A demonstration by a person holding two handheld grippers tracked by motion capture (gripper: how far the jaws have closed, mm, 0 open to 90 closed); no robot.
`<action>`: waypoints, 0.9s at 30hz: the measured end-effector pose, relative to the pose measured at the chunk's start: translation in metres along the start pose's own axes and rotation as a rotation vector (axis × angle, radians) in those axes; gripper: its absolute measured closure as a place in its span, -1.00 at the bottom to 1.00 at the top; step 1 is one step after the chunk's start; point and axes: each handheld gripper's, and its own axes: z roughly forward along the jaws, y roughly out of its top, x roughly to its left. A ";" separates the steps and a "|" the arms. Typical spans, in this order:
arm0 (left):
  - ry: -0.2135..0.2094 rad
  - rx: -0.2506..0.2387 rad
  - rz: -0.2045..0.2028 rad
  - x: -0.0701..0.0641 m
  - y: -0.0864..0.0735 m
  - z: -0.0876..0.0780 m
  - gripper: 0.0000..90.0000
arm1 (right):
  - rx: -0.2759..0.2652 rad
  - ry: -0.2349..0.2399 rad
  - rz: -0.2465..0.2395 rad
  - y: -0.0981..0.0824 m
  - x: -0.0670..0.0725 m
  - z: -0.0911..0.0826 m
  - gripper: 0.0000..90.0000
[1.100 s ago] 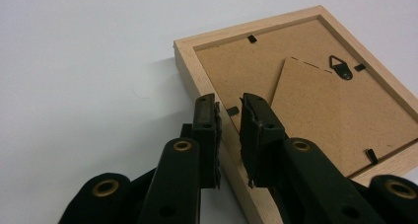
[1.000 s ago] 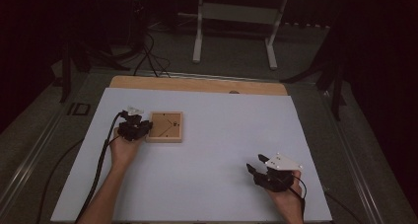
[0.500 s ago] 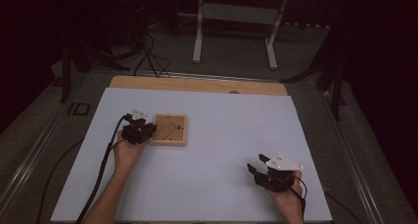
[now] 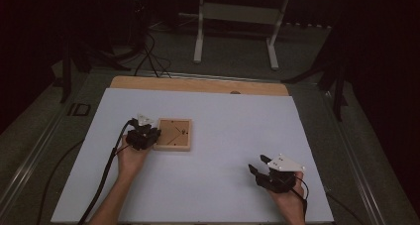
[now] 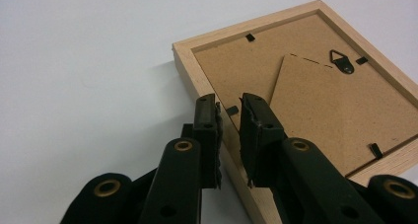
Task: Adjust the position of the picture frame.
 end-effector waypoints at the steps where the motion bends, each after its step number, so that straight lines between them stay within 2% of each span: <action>1: -0.003 -0.003 0.000 -0.001 -0.001 -0.001 0.73 | 0.000 0.000 0.000 0.000 0.000 0.000 -0.02; 6: -0.009 -0.006 -0.001 -0.006 -0.004 -0.003 0.73 | 0.002 0.000 0.000 0.000 0.000 0.000 -0.02; 10: -0.007 -0.003 0.017 -0.014 -0.006 -0.005 0.73 | 0.003 -0.001 0.000 0.000 0.001 0.000 -0.02; 22: 0.011 0.002 0.003 -0.036 -0.010 -0.011 0.73 | 0.002 0.000 0.000 0.000 0.001 0.000 -0.02; 27: 0.035 0.005 -0.024 -0.045 -0.011 -0.011 0.74 | 0.002 0.001 -0.001 0.000 0.001 0.000 -0.02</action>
